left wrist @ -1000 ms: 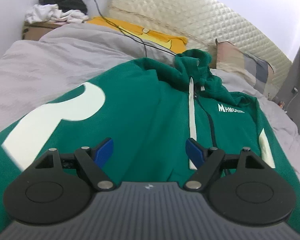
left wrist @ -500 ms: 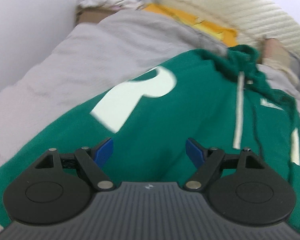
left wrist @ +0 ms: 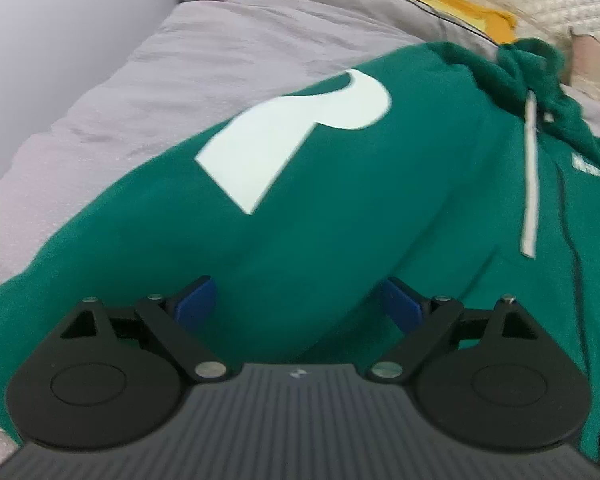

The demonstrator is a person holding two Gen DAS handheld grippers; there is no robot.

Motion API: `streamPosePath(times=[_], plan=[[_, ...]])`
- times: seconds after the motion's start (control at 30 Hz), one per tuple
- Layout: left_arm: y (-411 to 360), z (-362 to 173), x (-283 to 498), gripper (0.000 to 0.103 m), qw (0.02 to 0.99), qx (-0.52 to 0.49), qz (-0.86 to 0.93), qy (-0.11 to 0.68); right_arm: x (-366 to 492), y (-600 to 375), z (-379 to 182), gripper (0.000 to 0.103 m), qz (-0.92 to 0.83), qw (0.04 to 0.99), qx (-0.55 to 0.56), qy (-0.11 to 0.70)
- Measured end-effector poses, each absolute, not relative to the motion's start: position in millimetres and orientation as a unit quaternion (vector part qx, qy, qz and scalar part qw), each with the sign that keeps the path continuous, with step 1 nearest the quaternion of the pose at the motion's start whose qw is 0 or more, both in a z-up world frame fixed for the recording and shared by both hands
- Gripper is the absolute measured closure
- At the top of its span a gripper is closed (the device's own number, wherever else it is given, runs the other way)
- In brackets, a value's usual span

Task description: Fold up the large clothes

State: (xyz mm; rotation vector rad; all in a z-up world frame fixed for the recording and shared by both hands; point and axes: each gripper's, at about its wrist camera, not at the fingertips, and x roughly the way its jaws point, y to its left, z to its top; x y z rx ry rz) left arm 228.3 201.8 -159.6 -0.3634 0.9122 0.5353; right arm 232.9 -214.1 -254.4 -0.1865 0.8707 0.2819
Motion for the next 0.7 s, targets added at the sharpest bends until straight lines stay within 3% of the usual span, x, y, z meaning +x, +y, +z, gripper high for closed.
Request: streamPosePath(times=[0.07, 0.13, 0.2, 0.3, 0.4, 0.7], plan=[[209, -160, 227, 0.021, 0.842, -0.181, 0.279, 0.424, 232, -219, -252, 0.042, 0.13, 0.893, -0.086, 0.422], [216, -161, 224, 0.035, 0.834, -0.2, 0.293, 0.422, 231, -226, -245, 0.064, 0.122, 0.897, -0.077, 0.418], [222, -160, 222, 0.06, 0.831, -0.215, 0.293, 0.422, 229, -237, -239, 0.073, 0.109, 0.903, -0.057, 0.412], [234, -149, 219, 0.087, 0.831, -0.222, 0.315, 0.401, 233, -262, -224, 0.078, 0.079, 0.916, -0.022, 0.392], [256, -127, 220, 0.097, 0.836, -0.212, 0.342, 0.374, 238, -299, -195, 0.08, 0.047, 0.93, 0.032, 0.364], [346, -45, 273, 0.098, 0.849, -0.143, 0.406, 0.308, 282, -450, -115, 0.081, -0.083, 0.96, 0.055, 0.262]])
